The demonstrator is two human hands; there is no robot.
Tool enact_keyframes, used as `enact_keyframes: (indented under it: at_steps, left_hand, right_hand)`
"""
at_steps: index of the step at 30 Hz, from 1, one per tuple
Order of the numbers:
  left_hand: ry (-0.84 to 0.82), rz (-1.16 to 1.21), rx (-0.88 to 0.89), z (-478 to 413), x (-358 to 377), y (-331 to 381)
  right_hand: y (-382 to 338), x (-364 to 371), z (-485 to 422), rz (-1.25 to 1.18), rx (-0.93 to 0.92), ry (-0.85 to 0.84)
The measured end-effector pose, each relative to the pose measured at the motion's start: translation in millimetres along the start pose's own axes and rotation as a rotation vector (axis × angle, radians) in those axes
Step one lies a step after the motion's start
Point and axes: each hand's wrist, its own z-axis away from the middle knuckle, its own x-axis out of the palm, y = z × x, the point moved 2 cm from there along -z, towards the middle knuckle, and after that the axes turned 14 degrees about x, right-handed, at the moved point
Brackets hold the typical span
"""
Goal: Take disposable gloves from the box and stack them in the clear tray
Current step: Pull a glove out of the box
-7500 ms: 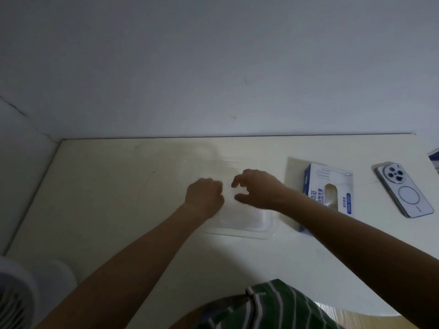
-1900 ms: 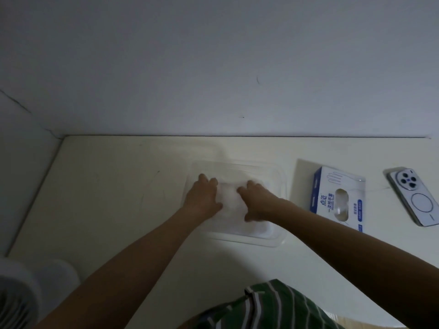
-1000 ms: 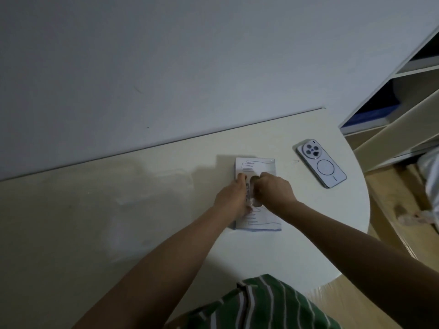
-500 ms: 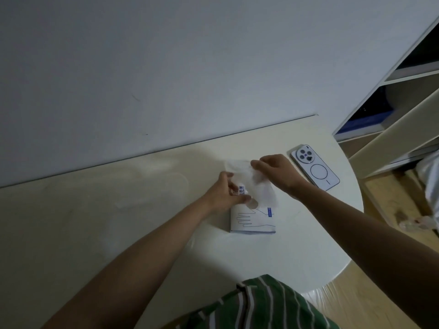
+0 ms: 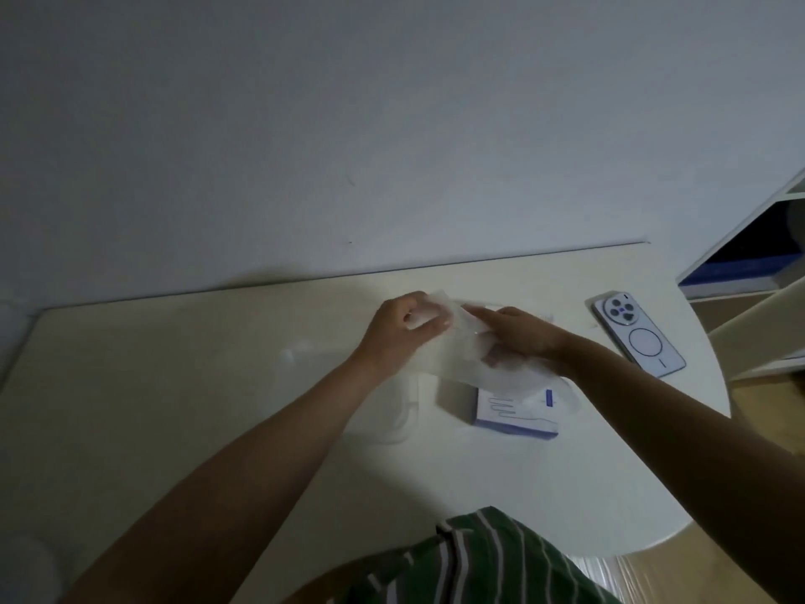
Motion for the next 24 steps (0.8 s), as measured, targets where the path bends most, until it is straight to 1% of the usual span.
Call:
enact_keyframes:
  at_steps: [2,4,5,7,9,10,12,13,14,15,16,17,18,19,21,22,24]
  left_hand:
    - [0.101,0.034,-0.024,6.4,-12.6,-3.9]
    - [0.213,-0.047,-0.039,14.8,-26.3,-7.4]
    - [0.25,-0.13,-0.046,20.2,-34.7,-10.4]
    - [0.274,-0.321,-0.057,32.3,-50.4,-19.3]
    - [0.265,-0.486,-0.081,47.4,-67.8,-29.9]
    - [0.259,-0.549,-0.095,55.2,-76.5,-35.3]
    - [0.243,-0.649,-0.123,67.3,-89.0,-44.6]
    - [0.233,-0.683,-0.143,72.7,-95.6,-49.2]
    - [0.215,-0.709,-0.162,75.7,-99.0,-51.9]
    - [0.193,-0.733,-0.183,78.2,-101.7,-54.6]
    - [0.172,-0.756,-0.208,80.3,-104.3,-57.8]
    - [0.156,-0.781,-0.23,82.1,-105.9,-61.8]
    - [0.142,-0.814,-0.246,83.1,-105.5,-64.0]
    - [0.132,-0.852,-0.263,84.7,-106.7,-67.1]
    - [0.08,-0.929,-0.3,85.4,-108.1,-72.7]
    - [0.028,-0.965,-0.328,84.9,-108.0,-74.2]
    - [-0.079,-1.017,-0.385,84.3,-107.7,-76.8]
  right_hand:
    - [-10.2,10.9,0.9,-0.015,-0.03,-0.033]
    - [-20.2,19.6,2.4,-0.023,-0.063,-0.073]
    - [-25.2,23.6,2.1,-0.015,-0.07,-0.075]
    - [-33.9,29.4,1.2,0.024,-0.081,-0.025]
    - [-43.8,37.6,-1.2,0.124,-0.167,0.123]
    - [-49.3,42.6,-3.1,0.183,-0.254,0.249]
    - [-63.4,53.5,-0.1,0.275,-0.528,0.518]
    - [-73.1,63.1,2.6,0.299,-0.678,0.587]
    - [-80.9,72.9,5.3,0.32,-0.794,0.588]
    - [-88.0,85.3,6.1,0.357,-0.864,0.519]
    - [-93.4,101.1,3.5,0.423,-0.887,0.415]
    - [-95.8,117.8,-1.7,0.521,-0.858,0.317]
    - [-94.4,132.4,-8.7,0.629,-0.798,0.252]
    - [-91.0,145.4,-18.6,0.722,-0.718,0.222]
    - [-79.2,159.5,-37.0,0.841,-0.517,0.211]
    - [-72.6,162.6,-43.9,0.886,-0.427,0.211]
    - [-63.3,169.3,-55.4,0.978,-0.328,0.202]
